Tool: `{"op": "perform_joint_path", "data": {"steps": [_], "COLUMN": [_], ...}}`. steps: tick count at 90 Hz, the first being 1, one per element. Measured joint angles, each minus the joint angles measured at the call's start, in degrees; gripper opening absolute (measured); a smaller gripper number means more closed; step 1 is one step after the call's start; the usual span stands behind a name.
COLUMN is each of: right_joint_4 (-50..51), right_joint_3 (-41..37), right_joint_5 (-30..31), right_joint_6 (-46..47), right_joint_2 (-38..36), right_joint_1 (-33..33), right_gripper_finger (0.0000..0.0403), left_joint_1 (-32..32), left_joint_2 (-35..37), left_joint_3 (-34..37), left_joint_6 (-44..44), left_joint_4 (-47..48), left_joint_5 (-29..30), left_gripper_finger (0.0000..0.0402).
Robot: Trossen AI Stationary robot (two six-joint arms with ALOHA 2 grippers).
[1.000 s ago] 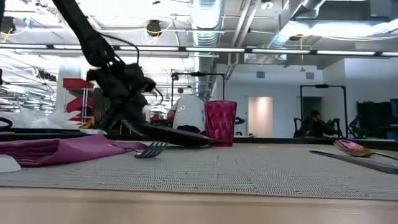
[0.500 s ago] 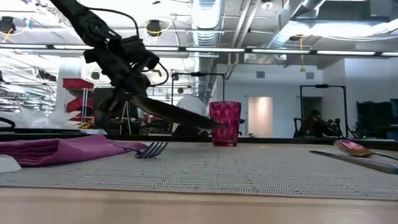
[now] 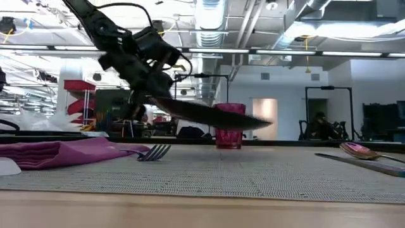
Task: Set table place
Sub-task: Put the red plate on the center of the gray place mat
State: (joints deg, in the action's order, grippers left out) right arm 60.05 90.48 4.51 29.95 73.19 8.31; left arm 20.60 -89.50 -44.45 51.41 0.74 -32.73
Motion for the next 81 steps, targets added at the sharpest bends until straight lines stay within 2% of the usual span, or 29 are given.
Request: {"op": "perform_joint_path", "data": {"steps": [16, 53, 81], "right_joint_4": [1.6, 3.0, 3.2], "right_joint_3": [0.0, 0.0, 0.0], "right_joint_5": [0.0, 0.0, 0.0], "right_joint_6": [0.0, -0.1, -0.4], "right_joint_2": [0.0, 0.0, 0.0], "right_joint_1": [0.0, 0.3, 0.3], "right_gripper_finger": [0.0132, 0.0132, 0.0132], "left_joint_1": [-2.9, -6.6, -7.1], "left_joint_2": [-3.9, -4.1, -9.4], "left_joint_3": [0.0, 0.0, 0.0], "left_joint_6": [4.3, 3.0, 3.1], "left_joint_4": [-8.3, -4.3, -7.7], "left_joint_5": [-0.2, 0.3, -0.2], "left_gripper_finger": [0.0, 0.0, 0.0]}}
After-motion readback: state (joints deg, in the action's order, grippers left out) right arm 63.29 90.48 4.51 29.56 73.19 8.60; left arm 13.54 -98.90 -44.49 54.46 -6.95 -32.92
